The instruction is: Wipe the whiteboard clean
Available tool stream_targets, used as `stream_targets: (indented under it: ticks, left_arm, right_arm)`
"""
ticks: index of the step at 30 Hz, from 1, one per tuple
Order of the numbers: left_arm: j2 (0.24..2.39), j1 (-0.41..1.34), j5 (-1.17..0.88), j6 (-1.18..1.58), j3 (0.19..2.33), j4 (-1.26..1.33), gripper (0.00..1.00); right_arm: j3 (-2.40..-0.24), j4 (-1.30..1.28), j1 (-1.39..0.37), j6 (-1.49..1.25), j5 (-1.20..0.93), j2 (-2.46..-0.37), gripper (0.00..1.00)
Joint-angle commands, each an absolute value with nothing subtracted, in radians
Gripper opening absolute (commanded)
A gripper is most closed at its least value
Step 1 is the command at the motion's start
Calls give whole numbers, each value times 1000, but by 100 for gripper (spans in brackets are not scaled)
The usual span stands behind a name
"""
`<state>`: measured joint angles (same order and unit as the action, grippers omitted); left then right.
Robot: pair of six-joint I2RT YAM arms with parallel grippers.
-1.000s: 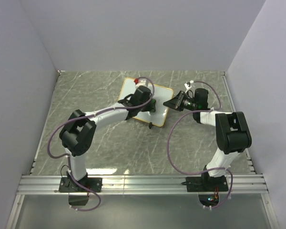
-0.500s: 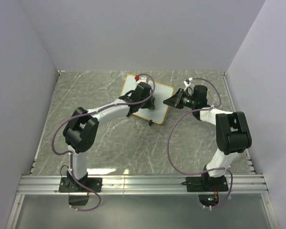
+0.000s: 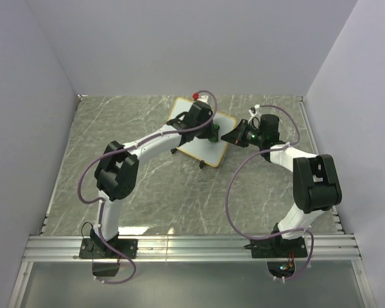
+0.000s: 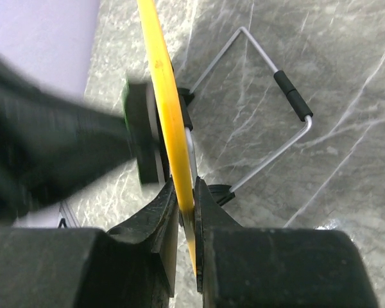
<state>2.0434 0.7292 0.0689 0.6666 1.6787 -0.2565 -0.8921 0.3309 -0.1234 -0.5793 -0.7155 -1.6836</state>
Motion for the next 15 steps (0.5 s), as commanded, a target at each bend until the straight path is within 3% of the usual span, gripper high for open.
stream_targets:
  ticks: [1, 7, 15]
  left_arm:
    - [2115, 599, 63, 647, 1678, -235, 0]
    - [2161, 468, 23, 634, 1670, -225, 0]
    - [2232, 430, 9, 620, 1687, -213, 0]
  right_arm:
    - [-894, 75, -166, -537, -706, -1637, 0]
    - [-931, -32, -173, -479, -700, -1635, 0]
    - [-1020, -123, -187, -445, -693, -1680, 0]
